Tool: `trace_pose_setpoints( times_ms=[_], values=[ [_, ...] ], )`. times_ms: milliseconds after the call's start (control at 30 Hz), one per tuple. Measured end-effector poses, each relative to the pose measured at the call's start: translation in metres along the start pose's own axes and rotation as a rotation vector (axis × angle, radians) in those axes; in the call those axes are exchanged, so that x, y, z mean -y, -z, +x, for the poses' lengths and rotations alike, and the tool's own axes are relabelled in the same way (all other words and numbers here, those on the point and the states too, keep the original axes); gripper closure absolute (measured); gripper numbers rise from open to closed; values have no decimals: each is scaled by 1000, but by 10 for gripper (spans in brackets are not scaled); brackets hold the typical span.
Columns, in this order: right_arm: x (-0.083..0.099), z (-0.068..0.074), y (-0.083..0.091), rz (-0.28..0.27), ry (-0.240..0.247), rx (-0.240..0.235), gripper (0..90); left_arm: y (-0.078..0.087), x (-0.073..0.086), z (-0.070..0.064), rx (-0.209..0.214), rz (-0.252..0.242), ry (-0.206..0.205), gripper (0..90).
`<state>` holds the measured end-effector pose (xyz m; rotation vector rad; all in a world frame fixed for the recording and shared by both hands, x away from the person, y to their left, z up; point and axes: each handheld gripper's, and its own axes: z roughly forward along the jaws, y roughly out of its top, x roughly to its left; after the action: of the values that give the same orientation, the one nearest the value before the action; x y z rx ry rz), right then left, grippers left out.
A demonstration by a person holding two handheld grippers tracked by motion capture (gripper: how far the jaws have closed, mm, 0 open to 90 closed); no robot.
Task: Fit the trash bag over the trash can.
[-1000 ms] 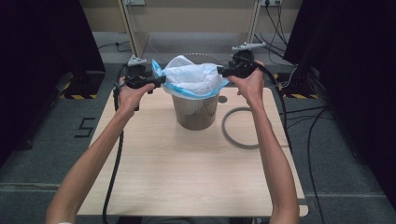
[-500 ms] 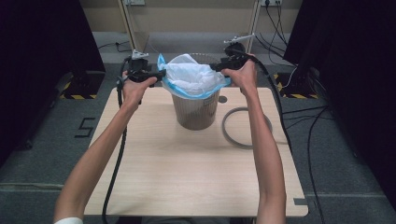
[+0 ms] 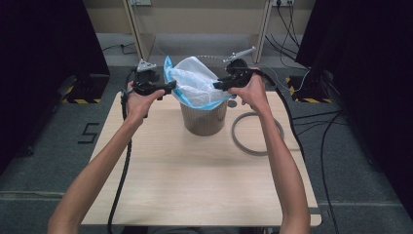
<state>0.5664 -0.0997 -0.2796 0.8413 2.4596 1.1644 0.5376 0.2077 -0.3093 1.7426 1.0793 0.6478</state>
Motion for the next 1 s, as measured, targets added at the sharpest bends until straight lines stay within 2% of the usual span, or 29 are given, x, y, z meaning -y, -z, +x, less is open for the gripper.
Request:
trace_pose_setpoints(
  times_ms=[33, 100, 167, 200, 233, 267, 300, 333, 433, 467, 567, 667, 733, 767, 833, 933, 967, 1000],
  values=[
    [0, -2, 4, -10, 6, 12, 875, 0, 0, 0, 2, 0, 3, 266],
    [-1, -4, 8, -20, 8, 21, 886, 0, 0, 0, 2, 2, 0, 266],
    [-2, -10, 15, -52, -4, 55, 895, 0, 1, 1, 3, 6, -3, 266],
    [-1, -18, 24, -93, -27, 97, 897, 0, 1, 0, 4, 8, -4, 266],
    [-1, -18, 24, -93, -27, 97, 897, 0, 1, 0, 5, 8, -5, 266],
    [0, -23, 28, -113, -45, 118, 897, 0, 1, 0, 6, 8, -4, 266],
    [2, -29, 32, -126, -59, 151, 897, 0, 1, 1, 7, 9, -3, 264],
    [10, -44, 36, -142, -106, 222, 896, 0, 1, 1, 6, 14, -6, 267],
    [18, -53, 35, -151, -140, 233, 895, 0, 3, 1, 9, 18, -13, 267],
    [27, -59, 32, -148, -151, 247, 894, 0, 3, 1, 9, 20, -16, 268],
    [39, -65, 22, -130, -164, 243, 884, -1, 4, 3, 10, 29, -12, 268],
    [47, -66, 12, -94, -171, 236, 783, -1, 6, 3, 14, 30, -14, 270],
    [48, -66, 9, -70, -178, 236, 625, 0, 8, 3, 24, 32, -11, 270],
    [47, -65, 12, -82, -207, 238, 582, 2, 8, 3, 30, 27, -4, 270],
    [41, -62, 24, -131, -224, 263, 519, 5, 8, 2, 35, 14, -3, 269],
    [30, -54, 40, -170, -201, 270, 477, 9, 6, -1, 39, 1, -10, 269],
    [26, -49, 44, -175, -185, 267, 472, 10, 6, -2, 41, -3, -9, 269],
    [19, -39, 47, -167, -148, 261, 459, 10, 6, -3, 47, -6, -6, 269]
  ],
)
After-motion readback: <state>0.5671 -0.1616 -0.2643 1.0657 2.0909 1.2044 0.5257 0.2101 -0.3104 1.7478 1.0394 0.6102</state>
